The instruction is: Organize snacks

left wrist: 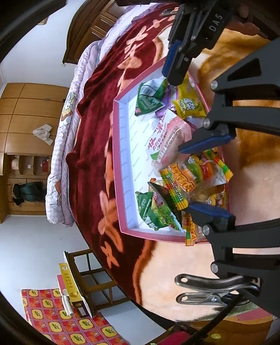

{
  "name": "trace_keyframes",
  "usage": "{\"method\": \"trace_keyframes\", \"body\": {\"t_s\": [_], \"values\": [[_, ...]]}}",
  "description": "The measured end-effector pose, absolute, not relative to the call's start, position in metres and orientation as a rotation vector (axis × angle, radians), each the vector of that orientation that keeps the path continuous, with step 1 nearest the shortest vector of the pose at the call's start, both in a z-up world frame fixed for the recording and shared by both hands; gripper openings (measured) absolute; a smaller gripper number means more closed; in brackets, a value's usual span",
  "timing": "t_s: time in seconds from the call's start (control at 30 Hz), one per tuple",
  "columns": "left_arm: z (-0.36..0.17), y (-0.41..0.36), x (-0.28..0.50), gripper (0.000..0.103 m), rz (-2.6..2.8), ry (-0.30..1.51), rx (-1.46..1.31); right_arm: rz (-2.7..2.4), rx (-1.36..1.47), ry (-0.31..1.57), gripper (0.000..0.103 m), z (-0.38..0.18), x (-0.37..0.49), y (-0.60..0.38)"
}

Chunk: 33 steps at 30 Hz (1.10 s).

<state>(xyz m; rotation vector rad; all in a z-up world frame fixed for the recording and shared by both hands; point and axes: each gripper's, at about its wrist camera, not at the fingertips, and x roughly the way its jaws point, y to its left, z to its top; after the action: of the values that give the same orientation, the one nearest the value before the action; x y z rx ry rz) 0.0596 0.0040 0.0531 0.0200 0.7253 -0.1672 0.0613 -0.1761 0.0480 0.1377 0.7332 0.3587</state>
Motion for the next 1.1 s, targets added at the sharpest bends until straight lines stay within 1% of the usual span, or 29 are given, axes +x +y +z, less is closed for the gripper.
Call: {"method": "trace_keyframes", "body": {"t_s": [0.1,0.27,0.4,0.47,0.53,0.63,1.1], "values": [[0.053,0.003,0.058,0.048,-0.173,0.73,0.024,0.36,0.147,0.728,0.033,0.05,0.06,-0.177],[0.053,0.003,0.057,0.048,-0.172,0.733,0.018,0.359,0.158,0.716,0.042,0.053,0.057,-0.178],[0.053,0.003,0.056,0.048,-0.165,0.739,0.011,0.359,0.157,0.706,0.045,0.055,0.054,-0.179],[0.054,0.002,0.055,0.051,-0.165,0.739,0.01,0.362,0.158,0.703,0.05,0.056,0.053,-0.179],[0.055,0.002,0.054,0.057,-0.163,0.735,0.008,0.361,0.159,0.7,0.052,0.057,0.052,-0.178],[0.056,0.003,0.053,0.061,-0.156,0.731,0.014,0.362,0.158,0.701,0.053,0.057,0.052,-0.178],[0.074,0.007,0.036,0.061,-0.143,0.714,-0.005,0.355,0.165,0.665,0.053,0.067,0.042,-0.18]]}}
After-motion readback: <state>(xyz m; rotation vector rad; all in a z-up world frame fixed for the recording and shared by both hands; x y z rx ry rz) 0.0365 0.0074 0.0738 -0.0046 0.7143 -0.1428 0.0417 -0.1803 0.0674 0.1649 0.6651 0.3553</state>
